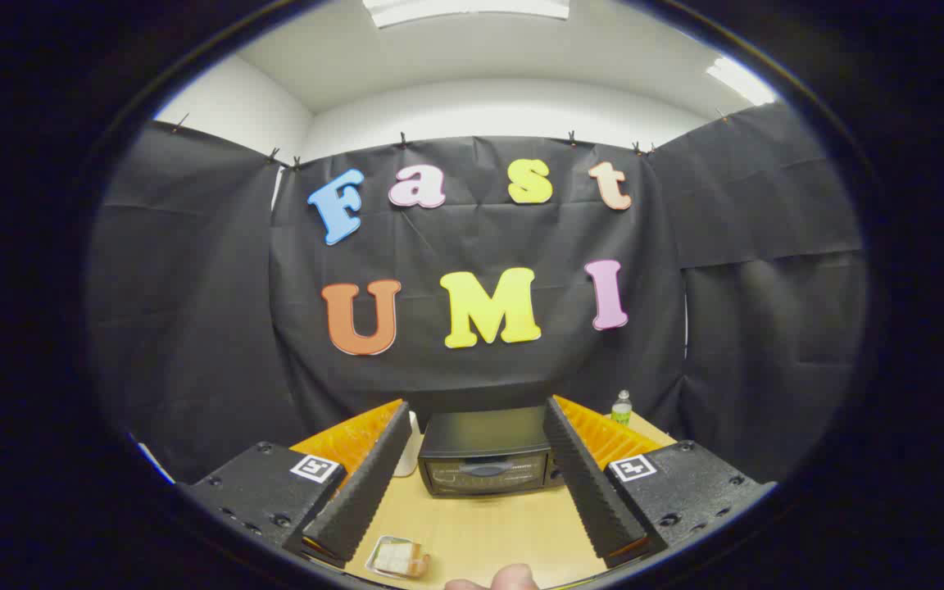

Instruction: Open the toaster oven, put the food inside, and close the toaster oven door.

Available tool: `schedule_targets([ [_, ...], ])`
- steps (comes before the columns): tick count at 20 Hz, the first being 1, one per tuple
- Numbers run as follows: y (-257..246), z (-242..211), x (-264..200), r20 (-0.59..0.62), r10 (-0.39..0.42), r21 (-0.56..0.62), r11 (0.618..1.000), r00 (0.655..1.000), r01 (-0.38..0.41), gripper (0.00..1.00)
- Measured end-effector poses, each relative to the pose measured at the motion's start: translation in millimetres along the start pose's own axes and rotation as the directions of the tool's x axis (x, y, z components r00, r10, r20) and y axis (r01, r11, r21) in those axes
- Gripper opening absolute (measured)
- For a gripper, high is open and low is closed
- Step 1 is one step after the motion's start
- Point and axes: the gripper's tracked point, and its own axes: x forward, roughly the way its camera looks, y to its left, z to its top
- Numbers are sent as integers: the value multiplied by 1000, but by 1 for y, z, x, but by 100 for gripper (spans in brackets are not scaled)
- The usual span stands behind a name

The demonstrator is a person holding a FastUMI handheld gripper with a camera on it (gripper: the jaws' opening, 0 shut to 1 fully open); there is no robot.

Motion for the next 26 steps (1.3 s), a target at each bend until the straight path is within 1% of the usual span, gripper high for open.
schedule_targets([
  [4,-6,-2,7,-12,9,-2,1000,1000,-9,100],
  [13,-39,3,9,-4,-35,-22,999,999,35,100],
  [26,-61,-2,10,-21,-58,-13,998,998,58,100],
])
